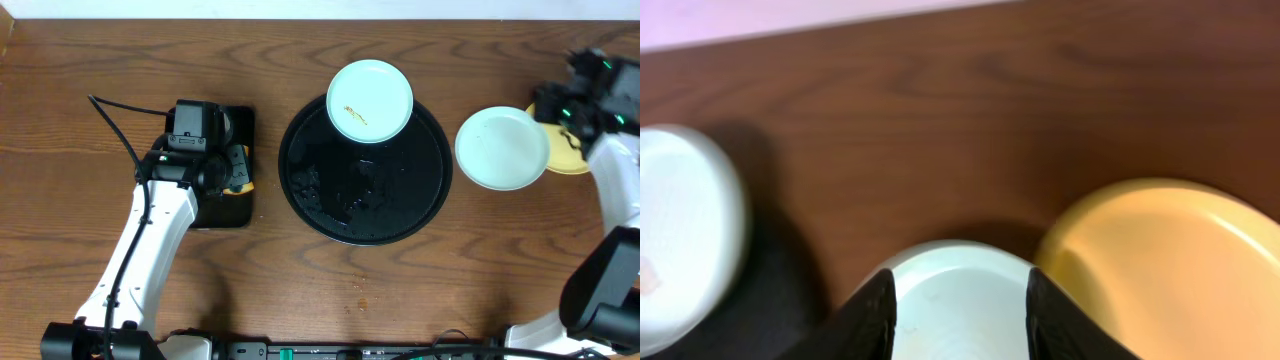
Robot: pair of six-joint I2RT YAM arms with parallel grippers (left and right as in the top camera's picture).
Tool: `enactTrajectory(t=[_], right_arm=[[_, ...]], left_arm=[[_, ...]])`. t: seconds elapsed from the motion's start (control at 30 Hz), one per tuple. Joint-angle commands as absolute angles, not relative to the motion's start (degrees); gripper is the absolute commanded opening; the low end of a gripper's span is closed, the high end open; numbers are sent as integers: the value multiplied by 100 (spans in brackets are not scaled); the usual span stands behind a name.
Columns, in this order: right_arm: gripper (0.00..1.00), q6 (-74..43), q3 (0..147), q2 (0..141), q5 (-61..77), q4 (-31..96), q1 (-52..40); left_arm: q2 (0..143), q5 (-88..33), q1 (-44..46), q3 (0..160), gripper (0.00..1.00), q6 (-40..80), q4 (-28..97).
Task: Clean dirty plates on tray and stack at the side
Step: 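Carry green plate right and lower it onto yellow plate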
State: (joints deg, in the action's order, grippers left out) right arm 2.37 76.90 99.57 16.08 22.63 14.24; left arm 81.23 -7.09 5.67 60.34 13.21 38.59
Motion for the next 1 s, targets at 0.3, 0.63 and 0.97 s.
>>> enactTrajectory(t=[0.3, 0.63, 0.97], right_arm=[[55, 781, 8143, 10407, 1044, 2766, -637], [24, 86, 8141, 10567, 99, 3385, -209], [21, 93, 7990, 10899, -54, 3509, 1398]], left_arm=[[8130, -635, 532, 6012, 8, 1225, 3879], [8130, -635, 532, 6012, 9, 1225, 3924], [8130, -637, 532, 6012, 9, 1227, 3948]])
